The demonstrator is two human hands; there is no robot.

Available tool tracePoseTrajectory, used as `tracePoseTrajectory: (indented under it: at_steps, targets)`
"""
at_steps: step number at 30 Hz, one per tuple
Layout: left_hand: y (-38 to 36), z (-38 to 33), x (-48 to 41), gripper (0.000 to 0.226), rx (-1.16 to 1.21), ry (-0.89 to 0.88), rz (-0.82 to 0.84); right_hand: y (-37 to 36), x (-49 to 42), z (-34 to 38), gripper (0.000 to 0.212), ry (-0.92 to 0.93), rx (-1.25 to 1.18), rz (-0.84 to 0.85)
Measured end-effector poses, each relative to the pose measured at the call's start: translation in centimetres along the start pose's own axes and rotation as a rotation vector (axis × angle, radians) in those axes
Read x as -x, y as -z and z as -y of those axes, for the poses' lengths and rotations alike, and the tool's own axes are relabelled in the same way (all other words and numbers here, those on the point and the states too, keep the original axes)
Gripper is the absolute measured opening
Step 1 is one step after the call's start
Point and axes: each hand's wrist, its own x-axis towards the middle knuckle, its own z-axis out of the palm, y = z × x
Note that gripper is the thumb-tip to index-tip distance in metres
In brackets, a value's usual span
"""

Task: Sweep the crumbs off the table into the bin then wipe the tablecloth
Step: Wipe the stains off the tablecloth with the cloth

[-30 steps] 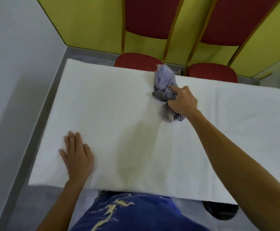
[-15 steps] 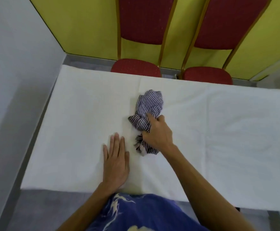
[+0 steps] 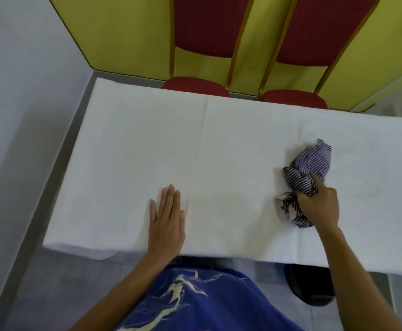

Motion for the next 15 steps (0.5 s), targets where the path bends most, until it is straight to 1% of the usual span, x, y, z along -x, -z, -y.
tracePoseTrajectory:
  at_steps: [2, 4, 6, 8, 11, 13, 15]
  targets:
    - [-0.1, 0.4, 1.0, 0.056, -0.025, -0.018, -0.021, -1.5, 2.3, 1.0, 0.067, -0.090, -0.061, -0.050]
    - [0.0, 0.4, 1.0, 0.056, -0.012, 0.011, -0.044, -3.5, 5.8, 3.4, 0.067, -0.063, -0.065, -0.022]
    - [0.1, -0.1, 0.7, 0.056, 0.020, 0.054, -0.055, -5.4, 10.1, 6.0, 0.072, 0.077, -0.036, 0.073]
    - [-0.1, -0.6, 0.8, 0.056, 0.038, 0.059, -0.061, -7.3, 14.5, 7.6, 0.077, 0.290, 0.053, 0.203]
    - [-0.5, -0.6, 1.5, 0.059, 0.059, 0.039, -0.041, -8.6, 19.4, 7.7, 0.082, 0.555, 0.202, 0.373]
    - [-0.6, -0.1, 1.8, 0.059, 0.046, 0.047, -0.039, -7.9, 19.9, 6.2, 0.083, 0.624, 0.257, 0.402]
    - [-0.6, 0.5, 1.7, 0.058, 0.038, 0.041, -0.043, -6.2, 18.5, 3.6, 0.079, 0.585, 0.269, 0.367]
